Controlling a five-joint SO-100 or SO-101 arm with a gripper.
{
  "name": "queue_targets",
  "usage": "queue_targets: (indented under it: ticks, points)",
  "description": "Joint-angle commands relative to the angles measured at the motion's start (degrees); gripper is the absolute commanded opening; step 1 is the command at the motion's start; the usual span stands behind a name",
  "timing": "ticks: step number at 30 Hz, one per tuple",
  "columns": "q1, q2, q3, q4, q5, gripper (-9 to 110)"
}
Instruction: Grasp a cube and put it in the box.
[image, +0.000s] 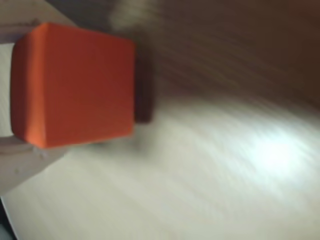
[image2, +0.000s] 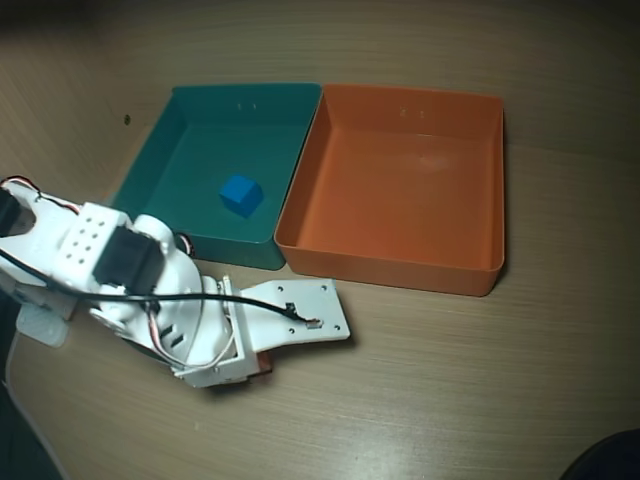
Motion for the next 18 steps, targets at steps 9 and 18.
queue_targets:
  ticks: [9, 18]
  points:
    - [0.1, 9.0, -14.5, 0.6, 1.9, -6]
    - [-5.2, 8.3, -22.5, -0.1, 20.7, -6]
